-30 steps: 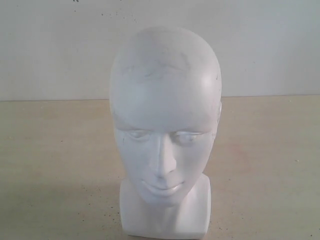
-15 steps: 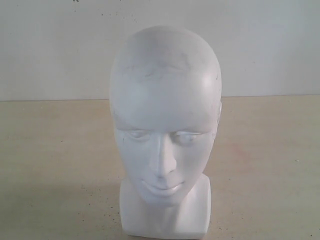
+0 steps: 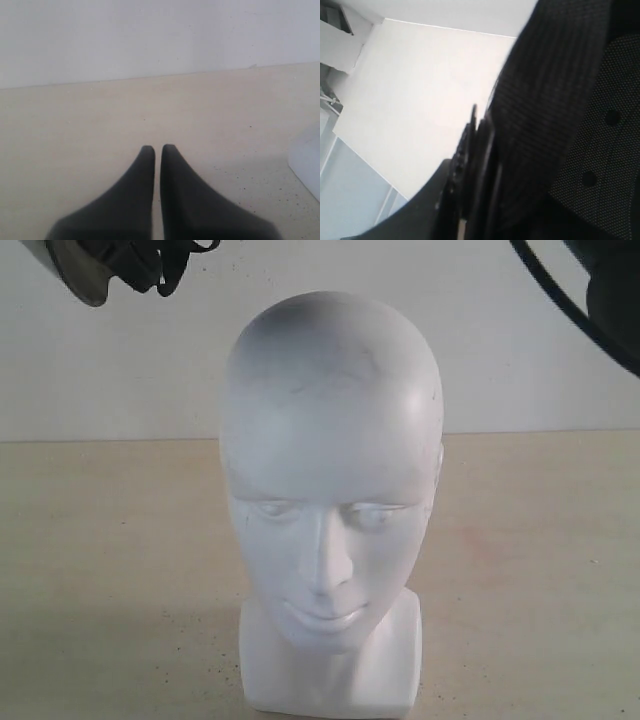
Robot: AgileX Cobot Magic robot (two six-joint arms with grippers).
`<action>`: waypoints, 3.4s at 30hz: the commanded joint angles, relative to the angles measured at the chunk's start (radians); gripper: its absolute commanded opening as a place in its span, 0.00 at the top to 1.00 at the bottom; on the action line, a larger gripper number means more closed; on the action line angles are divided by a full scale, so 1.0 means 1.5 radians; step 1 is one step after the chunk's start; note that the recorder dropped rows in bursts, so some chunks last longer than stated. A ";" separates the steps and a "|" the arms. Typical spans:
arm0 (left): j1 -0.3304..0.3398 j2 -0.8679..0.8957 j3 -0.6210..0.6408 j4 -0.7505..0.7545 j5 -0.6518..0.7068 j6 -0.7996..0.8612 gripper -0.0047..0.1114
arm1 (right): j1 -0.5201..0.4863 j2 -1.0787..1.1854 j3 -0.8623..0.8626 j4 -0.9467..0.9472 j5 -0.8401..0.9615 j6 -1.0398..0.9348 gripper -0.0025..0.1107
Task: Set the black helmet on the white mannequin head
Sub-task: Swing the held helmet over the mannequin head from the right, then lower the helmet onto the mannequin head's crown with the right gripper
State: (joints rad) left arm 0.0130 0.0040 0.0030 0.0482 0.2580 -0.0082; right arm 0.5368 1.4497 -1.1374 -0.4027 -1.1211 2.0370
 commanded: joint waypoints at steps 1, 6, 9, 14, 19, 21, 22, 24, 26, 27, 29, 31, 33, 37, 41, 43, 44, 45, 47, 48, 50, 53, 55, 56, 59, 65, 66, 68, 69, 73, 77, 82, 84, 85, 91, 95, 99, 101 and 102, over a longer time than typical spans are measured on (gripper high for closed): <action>0.000 -0.003 -0.002 -0.005 -0.001 0.002 0.92 | 0.002 -0.014 0.040 0.035 -0.067 -0.015 0.98; 0.000 -0.003 -0.002 -0.005 -0.001 0.002 0.92 | 0.002 -0.014 0.080 0.039 -0.067 -0.038 0.98; 0.000 -0.003 -0.002 -0.005 -0.001 0.002 0.92 | 0.002 -0.014 0.080 0.038 -0.067 -0.057 0.98; 0.000 -0.003 -0.002 -0.005 -0.001 0.002 0.92 | 0.002 -0.014 0.080 0.059 -0.067 -0.091 0.98; 0.000 -0.003 -0.002 -0.005 -0.001 0.002 0.92 | 0.007 -0.017 0.100 0.089 -0.067 -0.116 0.98; 0.000 -0.003 -0.002 -0.005 -0.001 0.002 0.92 | 0.014 -0.024 0.126 0.121 -0.067 -0.125 0.98; 0.000 -0.003 -0.002 -0.005 -0.001 0.002 0.92 | 0.015 -0.029 0.136 0.121 -0.067 -0.125 0.98; 0.000 -0.003 -0.002 -0.005 -0.001 0.002 0.92 | 0.015 -0.038 0.156 0.120 -0.067 -0.131 0.98; 0.000 -0.003 -0.002 -0.005 -0.003 0.002 0.92 | 0.015 -0.051 0.174 0.142 -0.067 -0.154 0.98; 0.000 -0.003 -0.002 -0.005 -0.003 0.002 0.92 | 0.015 -0.063 0.183 0.154 -0.067 -0.175 0.98; 0.000 -0.003 -0.002 -0.005 -0.003 0.002 0.92 | 0.015 -0.078 0.194 0.157 -0.067 -0.190 0.98; 0.000 -0.003 -0.002 -0.005 -0.003 0.002 0.92 | 0.015 -0.093 0.202 0.157 -0.067 -0.198 0.98; 0.000 -0.003 -0.002 -0.005 -0.003 0.002 0.92 | 0.015 -0.103 0.210 0.159 -0.067 -0.219 0.98; 0.000 -0.003 -0.002 -0.005 -0.003 0.002 0.92 | 0.015 -0.107 0.229 0.157 -0.067 -0.237 0.98; 0.000 -0.003 -0.002 -0.005 -0.001 0.002 0.92 | 0.015 -0.107 0.254 0.159 -0.067 -0.237 0.98; 0.000 -0.003 -0.002 -0.005 -0.001 0.002 0.92 | 0.015 -0.107 0.263 0.159 -0.067 -0.237 0.98; 0.000 -0.003 -0.002 -0.005 -0.001 0.002 0.92 | 0.015 -0.107 0.267 0.159 -0.067 -0.236 0.98; 0.000 -0.003 -0.002 -0.005 -0.001 0.002 0.92 | 0.015 -0.107 0.270 0.159 -0.067 -0.236 0.98; 0.000 -0.003 -0.002 -0.005 -0.001 0.002 0.92 | 0.015 -0.107 0.276 0.157 -0.067 -0.234 0.98; 0.000 -0.003 -0.002 -0.005 -0.001 0.002 0.92 | 0.015 -0.107 0.277 0.157 -0.067 -0.234 0.98; 0.000 -0.003 -0.002 -0.005 -0.001 0.002 0.92 | 0.015 -0.107 0.279 0.156 -0.067 -0.236 0.98; 0.000 -0.003 -0.002 -0.005 -0.001 0.002 0.92 | 0.015 -0.107 0.279 0.156 -0.067 -0.246 0.98; 0.000 -0.003 -0.002 -0.005 -0.001 0.002 0.92 | 0.015 -0.107 0.279 0.153 -0.067 -0.246 0.98; 0.000 -0.003 -0.002 -0.005 -0.001 0.002 0.92 | 0.015 -0.107 0.279 0.150 -0.067 -0.246 0.98; 0.000 -0.003 -0.002 -0.005 -0.001 0.002 0.92 | 0.015 -0.106 0.279 0.139 -0.067 -0.260 0.98; 0.000 -0.003 -0.002 -0.005 -0.001 0.002 0.92 | 0.015 -0.106 0.279 0.136 -0.067 -0.277 0.98; 0.000 -0.003 -0.002 -0.005 -0.001 0.002 0.92 | 0.015 -0.106 0.279 0.135 -0.067 -0.281 0.98; 0.000 -0.003 -0.002 -0.005 -0.001 0.002 0.92 | 0.015 -0.106 0.279 0.135 -0.063 -0.284 0.98; 0.000 -0.003 -0.002 -0.005 -0.001 0.002 0.92 | 0.015 -0.106 0.279 0.134 -0.057 -0.287 0.98; 0.000 -0.003 -0.002 -0.005 -0.001 0.002 0.92 | 0.015 -0.106 0.279 0.122 -0.045 -0.301 0.98; 0.000 -0.003 -0.002 -0.005 -0.001 0.002 0.92 | 0.015 -0.106 0.292 0.136 -0.040 -0.301 0.98; 0.000 -0.003 -0.002 -0.005 -0.001 0.002 0.92 | 0.015 -0.106 0.308 0.141 -0.054 -0.304 0.98; 0.000 -0.003 -0.002 -0.005 -0.001 0.002 0.92 | 0.015 -0.106 0.308 0.146 -0.054 -0.304 0.98; 0.000 -0.003 -0.002 -0.005 -0.001 0.002 0.92 | 0.015 -0.106 0.308 0.148 -0.052 -0.304 0.98; 0.000 -0.003 -0.002 -0.005 -0.001 0.002 0.92 | 0.015 -0.106 0.308 0.139 -0.031 -0.303 0.98; 0.000 -0.003 -0.002 -0.005 0.000 0.002 0.92 | 0.015 -0.106 0.308 0.127 -0.005 -0.318 0.98; 0.000 -0.003 -0.002 -0.005 0.000 0.002 0.92 | 0.015 -0.106 0.308 0.160 -0.005 -0.318 0.98; 0.000 -0.003 -0.002 -0.005 -0.001 0.002 0.92 | 0.015 -0.106 0.308 0.162 -0.005 -0.316 0.98; 0.000 -0.003 -0.002 -0.005 -0.001 0.002 0.92 | 0.015 -0.106 0.308 0.162 -0.001 -0.316 0.98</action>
State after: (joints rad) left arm 0.0130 0.0040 0.0030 0.0482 0.2580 -0.0082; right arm 0.5677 1.2989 -0.6855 -0.1814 -1.1724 1.6117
